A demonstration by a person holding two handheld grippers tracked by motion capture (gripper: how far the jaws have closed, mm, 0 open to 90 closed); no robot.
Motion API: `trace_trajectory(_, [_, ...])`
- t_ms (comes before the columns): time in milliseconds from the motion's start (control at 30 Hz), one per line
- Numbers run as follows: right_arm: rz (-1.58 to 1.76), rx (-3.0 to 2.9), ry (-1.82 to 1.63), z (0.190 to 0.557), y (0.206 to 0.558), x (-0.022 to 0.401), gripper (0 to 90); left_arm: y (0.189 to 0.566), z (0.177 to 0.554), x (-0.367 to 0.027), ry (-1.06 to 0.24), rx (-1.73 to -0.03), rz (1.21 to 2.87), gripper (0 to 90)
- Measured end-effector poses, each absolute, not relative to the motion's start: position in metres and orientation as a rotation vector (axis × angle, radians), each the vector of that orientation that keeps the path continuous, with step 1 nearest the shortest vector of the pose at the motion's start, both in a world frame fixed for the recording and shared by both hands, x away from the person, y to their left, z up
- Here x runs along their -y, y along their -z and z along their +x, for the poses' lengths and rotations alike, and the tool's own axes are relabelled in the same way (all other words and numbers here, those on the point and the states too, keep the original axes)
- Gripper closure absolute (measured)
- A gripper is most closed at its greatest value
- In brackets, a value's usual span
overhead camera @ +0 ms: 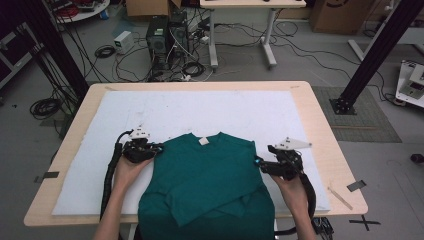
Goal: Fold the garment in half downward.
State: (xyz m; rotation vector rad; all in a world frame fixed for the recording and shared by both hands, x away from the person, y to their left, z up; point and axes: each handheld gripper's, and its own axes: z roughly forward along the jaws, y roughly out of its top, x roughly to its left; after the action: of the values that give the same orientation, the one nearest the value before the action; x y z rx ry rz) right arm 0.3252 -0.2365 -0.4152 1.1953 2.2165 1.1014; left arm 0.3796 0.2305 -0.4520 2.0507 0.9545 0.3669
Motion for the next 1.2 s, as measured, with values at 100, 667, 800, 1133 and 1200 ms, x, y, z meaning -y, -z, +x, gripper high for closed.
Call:
trace_trajectory(100, [1.244,-2.255,-1.052,0.351,0.421,0.231,36.5,0.452,0.380,-0.231,-0.365,-0.955,2.050,84.6])
trace_trajectory(667, [1.304,-2.357,-0.878,0.388,0.440,0.210,55.7,0.453,0.381,-0.232,-0.344,-0.968,2.036,85.1])
trace_trajectory(800, [1.281,-2.376,-0.924,0.389,0.441,0.210,68.5,0.452,0.381,-0.233,-0.338,-0.966,2.037,85.2])
trace_trajectory(1133, [1.310,-2.361,-1.114,0.390,0.451,0.224,83.4,0.453,0.382,-0.232,-0.340,-0.969,2.035,85.5])
trace_trajectory(1200, [1.307,-2.367,-1.119,0.391,0.451,0.224,84.7,0.452,0.381,-0.232,-0.343,-0.966,2.040,85.7])
